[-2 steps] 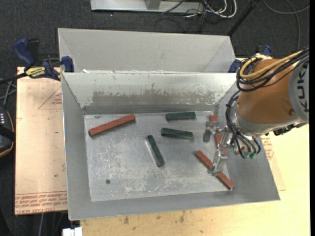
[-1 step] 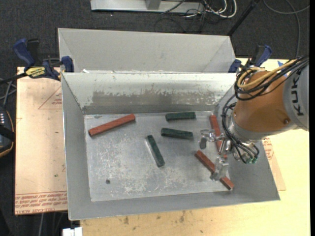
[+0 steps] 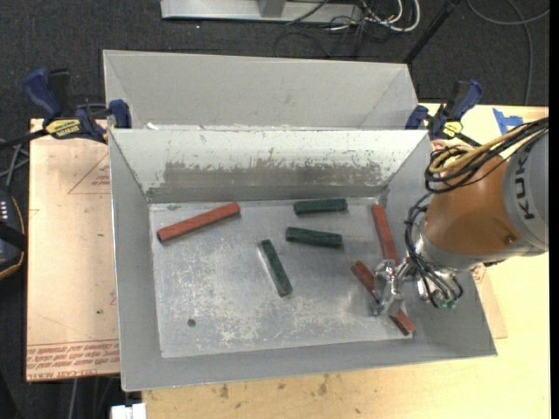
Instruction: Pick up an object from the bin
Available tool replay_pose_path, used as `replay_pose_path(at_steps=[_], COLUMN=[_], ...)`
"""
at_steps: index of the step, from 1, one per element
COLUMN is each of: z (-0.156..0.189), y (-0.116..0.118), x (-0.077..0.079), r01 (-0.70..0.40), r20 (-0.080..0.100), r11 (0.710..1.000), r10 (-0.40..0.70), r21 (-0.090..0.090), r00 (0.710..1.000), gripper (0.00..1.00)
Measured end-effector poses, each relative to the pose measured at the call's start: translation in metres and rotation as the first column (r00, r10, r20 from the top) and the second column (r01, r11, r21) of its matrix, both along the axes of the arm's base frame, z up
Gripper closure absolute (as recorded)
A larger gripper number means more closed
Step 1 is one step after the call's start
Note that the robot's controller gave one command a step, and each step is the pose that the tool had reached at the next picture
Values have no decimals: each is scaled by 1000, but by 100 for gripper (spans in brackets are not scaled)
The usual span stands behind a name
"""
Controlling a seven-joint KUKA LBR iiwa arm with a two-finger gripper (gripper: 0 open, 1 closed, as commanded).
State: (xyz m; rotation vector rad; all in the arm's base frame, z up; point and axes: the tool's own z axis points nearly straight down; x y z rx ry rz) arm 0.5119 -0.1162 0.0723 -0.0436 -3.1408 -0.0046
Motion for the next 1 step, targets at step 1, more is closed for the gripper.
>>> replay_pose_path(at_steps=[1], z=[0], y=[0], x=[0], r01=[-1], r20=[1], r11=[1000], r10=[1], r21=[-1], r00=[1000], gripper=[0])
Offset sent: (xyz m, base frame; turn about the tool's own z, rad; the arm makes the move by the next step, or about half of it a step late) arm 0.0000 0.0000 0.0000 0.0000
